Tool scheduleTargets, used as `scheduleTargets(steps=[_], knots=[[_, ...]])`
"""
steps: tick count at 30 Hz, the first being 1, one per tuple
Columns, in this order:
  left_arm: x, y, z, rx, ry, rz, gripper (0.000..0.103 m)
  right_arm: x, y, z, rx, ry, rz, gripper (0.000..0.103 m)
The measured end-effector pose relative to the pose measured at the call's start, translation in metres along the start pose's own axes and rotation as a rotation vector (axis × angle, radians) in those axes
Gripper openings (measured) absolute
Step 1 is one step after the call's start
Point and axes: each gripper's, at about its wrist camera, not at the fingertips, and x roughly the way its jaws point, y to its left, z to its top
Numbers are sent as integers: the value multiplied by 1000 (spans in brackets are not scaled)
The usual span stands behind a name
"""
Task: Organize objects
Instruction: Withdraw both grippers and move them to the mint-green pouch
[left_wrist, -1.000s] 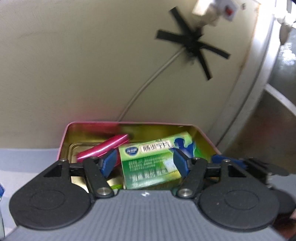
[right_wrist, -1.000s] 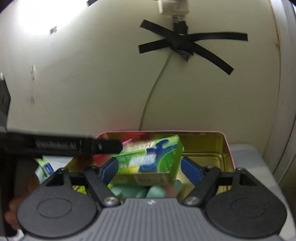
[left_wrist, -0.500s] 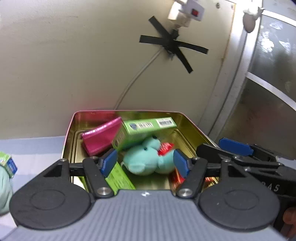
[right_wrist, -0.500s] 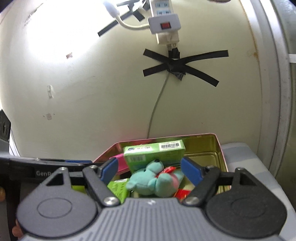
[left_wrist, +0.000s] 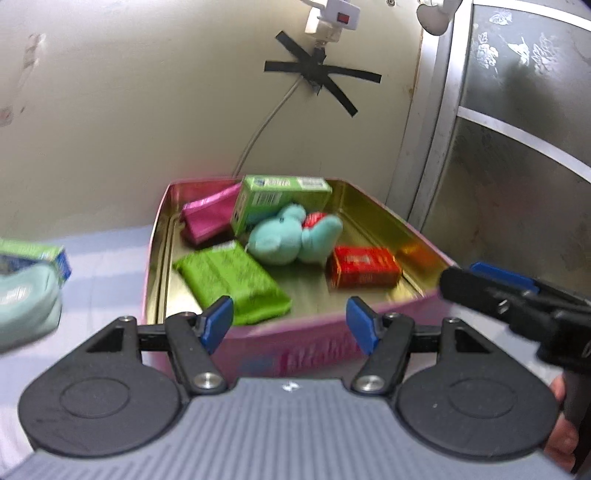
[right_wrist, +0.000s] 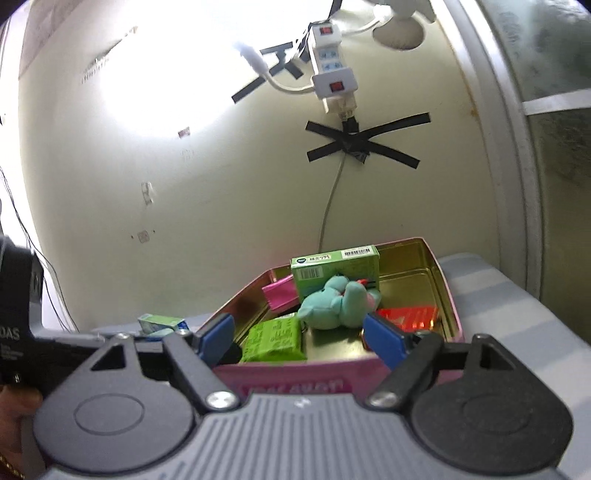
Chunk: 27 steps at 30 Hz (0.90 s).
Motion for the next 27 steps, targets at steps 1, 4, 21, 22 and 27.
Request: scheduleTargets(steps=[1, 4, 21, 22, 27], knots=[[-2, 2, -7, 2, 8, 8, 70, -4, 0, -6, 19, 1, -5, 81], [0, 13, -27, 13, 40, 55, 70, -4, -1, -24, 37, 30, -44, 81], [-16, 110, -61, -42, 119, 266, 76, 65, 107, -81, -336, 417, 70, 78], [-19, 118, -61, -50, 115, 274, 76, 68, 117, -84, -352, 424, 86, 78], [-33, 157, -66, -81, 104, 324, 76, 85, 165, -95, -423, 457, 177, 79]])
